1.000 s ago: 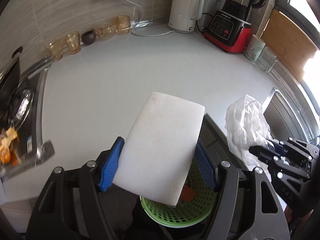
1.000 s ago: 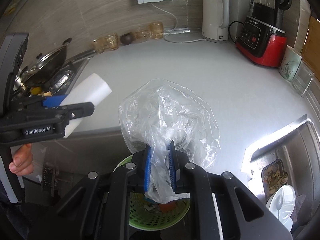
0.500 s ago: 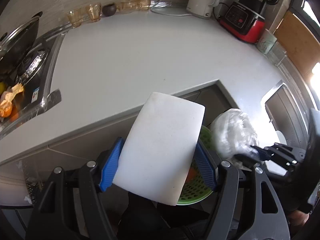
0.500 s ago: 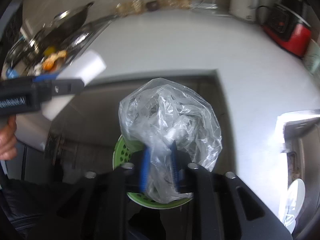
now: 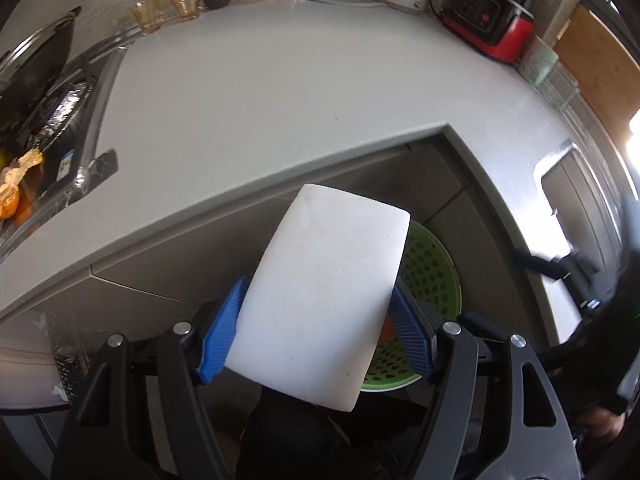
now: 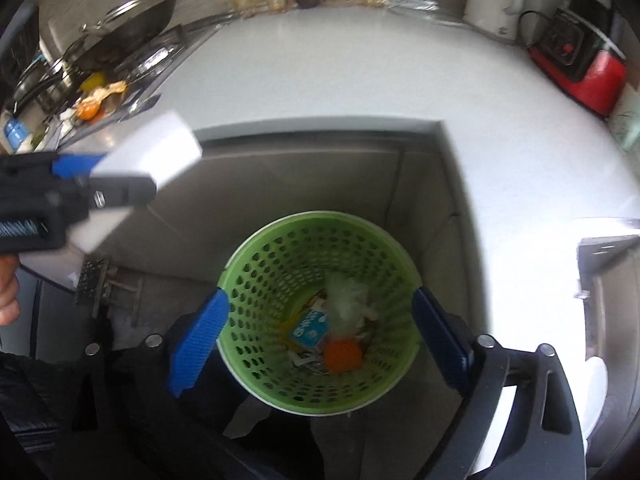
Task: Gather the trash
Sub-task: 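Open the left tool to drop the sponge while the right tool drops the bag into the basket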
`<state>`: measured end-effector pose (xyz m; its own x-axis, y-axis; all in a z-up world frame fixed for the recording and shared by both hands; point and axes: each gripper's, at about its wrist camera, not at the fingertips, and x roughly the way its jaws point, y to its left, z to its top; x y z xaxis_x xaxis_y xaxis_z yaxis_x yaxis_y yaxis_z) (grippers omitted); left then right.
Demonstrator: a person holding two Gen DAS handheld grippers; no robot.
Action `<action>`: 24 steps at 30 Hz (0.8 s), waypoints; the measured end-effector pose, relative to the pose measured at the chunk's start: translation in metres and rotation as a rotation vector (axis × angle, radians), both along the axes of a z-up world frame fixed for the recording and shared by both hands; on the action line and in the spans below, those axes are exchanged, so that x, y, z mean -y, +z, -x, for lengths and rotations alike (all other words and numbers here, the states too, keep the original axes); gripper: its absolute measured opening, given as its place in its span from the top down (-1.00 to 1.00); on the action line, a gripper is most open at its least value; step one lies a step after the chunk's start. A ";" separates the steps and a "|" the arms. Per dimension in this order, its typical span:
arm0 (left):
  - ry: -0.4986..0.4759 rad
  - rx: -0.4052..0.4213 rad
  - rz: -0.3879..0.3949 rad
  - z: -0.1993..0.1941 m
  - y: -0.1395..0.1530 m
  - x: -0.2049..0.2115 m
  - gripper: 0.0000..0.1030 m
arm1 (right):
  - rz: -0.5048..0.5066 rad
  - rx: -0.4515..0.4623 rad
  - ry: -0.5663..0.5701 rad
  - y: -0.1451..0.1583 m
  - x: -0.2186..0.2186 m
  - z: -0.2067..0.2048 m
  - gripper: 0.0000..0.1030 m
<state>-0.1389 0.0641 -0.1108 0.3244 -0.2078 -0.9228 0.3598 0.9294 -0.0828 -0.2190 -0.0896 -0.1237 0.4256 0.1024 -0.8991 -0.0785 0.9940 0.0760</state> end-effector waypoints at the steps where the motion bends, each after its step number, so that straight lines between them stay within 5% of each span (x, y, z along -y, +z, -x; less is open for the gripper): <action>1: -0.017 -0.010 -0.003 0.000 -0.004 0.003 -0.31 | 0.010 0.008 -0.012 0.005 0.005 0.002 -0.84; 14: -0.193 -0.153 -0.065 0.000 -0.069 0.059 -0.31 | 0.046 0.038 -0.138 0.025 0.049 0.017 -0.87; 19: -0.267 -0.242 -0.159 0.001 -0.107 0.080 -0.45 | 0.050 0.024 -0.142 0.021 0.052 0.017 -0.87; 24: -0.342 -0.215 -0.252 0.011 -0.117 0.092 -0.59 | 0.046 0.028 -0.150 0.020 0.056 0.017 -0.87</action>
<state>-0.1498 -0.0280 -0.2274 0.0721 -0.0303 -0.9969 0.6481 0.7612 0.0238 -0.2357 -0.1455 -0.1033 0.4583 -0.0054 -0.8888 0.0695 0.9971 0.0297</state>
